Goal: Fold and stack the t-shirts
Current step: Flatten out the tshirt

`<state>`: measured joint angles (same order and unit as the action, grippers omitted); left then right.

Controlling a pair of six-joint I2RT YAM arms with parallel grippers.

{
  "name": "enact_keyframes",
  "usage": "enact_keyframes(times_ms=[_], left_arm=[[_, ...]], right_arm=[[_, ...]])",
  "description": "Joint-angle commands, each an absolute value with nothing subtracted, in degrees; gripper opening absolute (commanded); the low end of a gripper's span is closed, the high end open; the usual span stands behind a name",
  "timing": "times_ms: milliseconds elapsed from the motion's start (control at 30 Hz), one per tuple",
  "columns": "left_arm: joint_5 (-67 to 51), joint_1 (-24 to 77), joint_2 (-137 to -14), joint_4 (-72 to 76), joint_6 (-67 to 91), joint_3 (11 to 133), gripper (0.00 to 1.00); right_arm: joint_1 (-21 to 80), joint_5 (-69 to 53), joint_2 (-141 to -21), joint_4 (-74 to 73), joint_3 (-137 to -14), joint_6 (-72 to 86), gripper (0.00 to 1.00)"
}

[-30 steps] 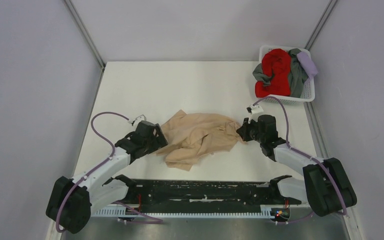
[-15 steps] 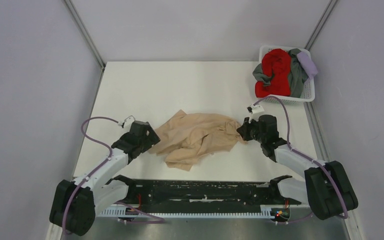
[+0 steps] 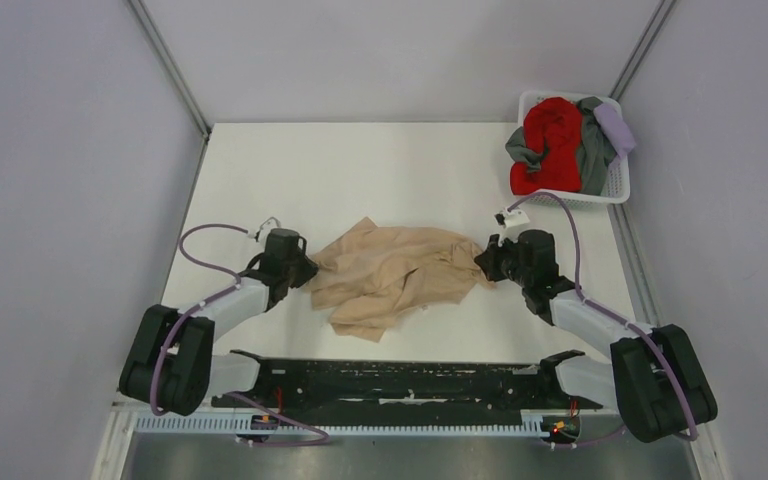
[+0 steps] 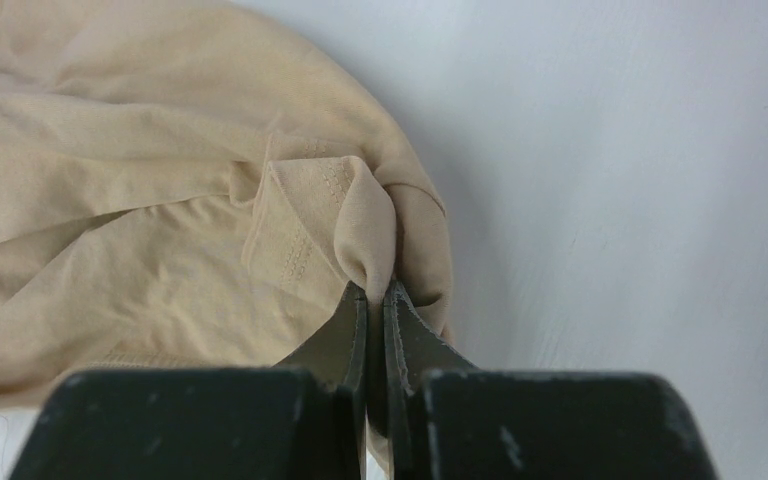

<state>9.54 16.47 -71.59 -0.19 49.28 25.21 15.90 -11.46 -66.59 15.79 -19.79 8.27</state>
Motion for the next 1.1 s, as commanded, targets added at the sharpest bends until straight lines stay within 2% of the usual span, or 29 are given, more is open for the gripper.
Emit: enact_keyframes(times_ms=[0, 133, 467, 600, 733, 1067], left_arm=[[1.8, 16.4, -72.8, 7.1, 47.4, 26.5, 0.03], [0.7, 16.5, -67.3, 7.7, 46.3, 25.9, 0.02], [1.3, 17.0, -35.9, 5.5, 43.2, 26.5, 0.02], [2.3, 17.1, -27.7, 6.7, 42.6, 28.5, 0.02], [2.5, 17.1, -24.2, 7.2, 39.9, 33.6, 0.02], [1.3, 17.1, -18.0, 8.4, 39.9, 47.9, 0.02]], right_arm=[[15.9, -10.6, -64.3, 18.1, -19.7, 7.4, 0.00], [15.9, -11.2, -60.4, 19.0, -20.2, 7.6, 0.00], [15.9, -15.7, -45.0, 25.9, -20.4, 9.8, 0.00], [15.9, -17.5, -39.5, 29.3, -22.2, 10.7, 0.00], [15.9, -18.1, -34.9, 29.4, -27.1, 10.3, 0.00], [15.9, -24.9, -30.1, 24.0, -48.2, 8.2, 0.00]])
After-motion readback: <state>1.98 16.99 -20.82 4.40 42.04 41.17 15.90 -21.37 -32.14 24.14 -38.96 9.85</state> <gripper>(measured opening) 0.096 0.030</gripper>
